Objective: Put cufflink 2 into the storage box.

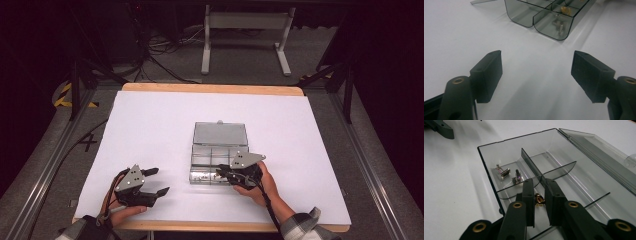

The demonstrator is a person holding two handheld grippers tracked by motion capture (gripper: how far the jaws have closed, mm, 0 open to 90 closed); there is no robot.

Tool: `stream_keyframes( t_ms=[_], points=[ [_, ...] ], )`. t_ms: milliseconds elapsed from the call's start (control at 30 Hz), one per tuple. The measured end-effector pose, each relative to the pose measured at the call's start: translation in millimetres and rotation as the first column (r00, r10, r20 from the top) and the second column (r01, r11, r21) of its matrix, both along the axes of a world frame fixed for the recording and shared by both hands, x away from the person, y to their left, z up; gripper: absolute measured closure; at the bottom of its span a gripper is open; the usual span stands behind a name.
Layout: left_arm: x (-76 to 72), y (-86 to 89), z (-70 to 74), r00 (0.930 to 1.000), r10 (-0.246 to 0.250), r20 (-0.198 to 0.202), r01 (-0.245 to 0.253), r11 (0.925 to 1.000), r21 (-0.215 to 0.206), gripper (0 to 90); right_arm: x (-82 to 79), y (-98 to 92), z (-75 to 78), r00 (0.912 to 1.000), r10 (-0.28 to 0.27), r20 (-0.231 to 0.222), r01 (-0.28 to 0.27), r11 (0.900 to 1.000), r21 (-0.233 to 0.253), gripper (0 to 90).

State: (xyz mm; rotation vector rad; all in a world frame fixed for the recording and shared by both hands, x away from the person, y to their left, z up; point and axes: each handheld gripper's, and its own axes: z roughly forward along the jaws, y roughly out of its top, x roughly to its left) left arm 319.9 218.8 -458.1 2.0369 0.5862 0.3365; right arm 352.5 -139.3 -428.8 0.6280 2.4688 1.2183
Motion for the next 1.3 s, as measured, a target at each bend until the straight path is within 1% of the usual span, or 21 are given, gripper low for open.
stream_keyframes(
  t_ms=[100, 200, 333, 433, 633, 767, 867, 900, 1033, 1167, 1233, 1300],
  points=[
    [-0.3, -0.9, 0.1, 1.0, -0.004, 0.006, 0.004, 0.9999, 0.014, 25.7, -0.2, -1.6, -1.6, 1.0, -0.004, 0.0, 0.004, 1.0, -0.006, 79.8],
    [-0.7, -0.7, 0.1, 0.9999, -0.005, 0.013, 0.004, 0.9999, 0.013, 25.4, 0.2, -3.6, -1.3, 0.9999, -0.011, -0.01, 0.011, 1.0, 0.003, 79.8],
    [0.2, -1.2, 0.1, 1.0, -0.008, 0.004, 0.008, 0.9998, 0.017, 25.1, 0.8, -3.4, -2.9, 0.9998, -0.011, -0.014, 0.011, 1.0, -0.003, 79.7],
    [0.3, -1.2, 0.2, 1.0, -0.009, 0.004, 0.009, 0.9998, 0.019, 24.9, 0.6, -3.0, -3.9, 0.9999, -0.012, -0.012, 0.012, 1.0, -0.012, 79.6],
    [0.2, -1.5, 0.2, 0.9999, -0.01, 0.004, 0.01, 0.9997, 0.021, 24.9, 1.1, -3.3, -5.0, 0.9997, -0.016, -0.017, 0.016, 1.0, -0.005, 79.3],
    [0.3, -2.0, 0.0, 0.9999, -0.016, 0.001, 0.016, 0.9996, 0.025, 25.6, 0.5, -2.2, -5.9, 0.9998, -0.016, -0.01, 0.016, 1.0, -0.008, 77.1],
    [0.1, -2.0, -0.1, 0.9999, -0.015, -0.003, 0.015, 0.9997, 0.02, 25.6, 0.0, -2.5, -5.7, 0.9998, -0.017, -0.005, 0.017, 1.0, -0.011, 77.2],
    [0.5, -1.6, 0.2, 0.9999, -0.015, 0.001, 0.015, 0.9996, 0.023, 25.6, 0.1, -3.3, -5.3, 0.9998, -0.018, -0.007, 0.018, 1.0, -0.004, 76.8],
    [0.5, -1.7, 0.1, 0.9999, -0.015, 0.001, 0.015, 0.9996, 0.024, 25.5, -0.5, -5.4, -3.5, 0.9997, -0.025, 0.0, 0.025, 1.0, -0.002, 75.1],
    [0.6, -1.7, 0.2, 0.9999, -0.011, 0.001, 0.011, 0.9996, 0.024, 25.7, -3.1, -7.4, -1.0, 0.9996, -0.024, 0.015, 0.024, 1.0, -0.008, 74.0],
    [0.6, -1.7, 0.3, 0.9999, -0.011, 0.0, 0.011, 0.9996, 0.024, 26.6, -4.0, -9.8, 0.7, 0.9995, -0.026, 0.016, 0.026, 1.0, 0.001, 73.2],
    [0.5, -1.6, 0.3, 1.0, -0.009, 0.002, 0.009, 0.9997, 0.023, 26.6, -4.6, -11.6, 2.3, 0.9993, -0.028, 0.026, 0.028, 1.0, 0.0, 72.5]
  ],
)
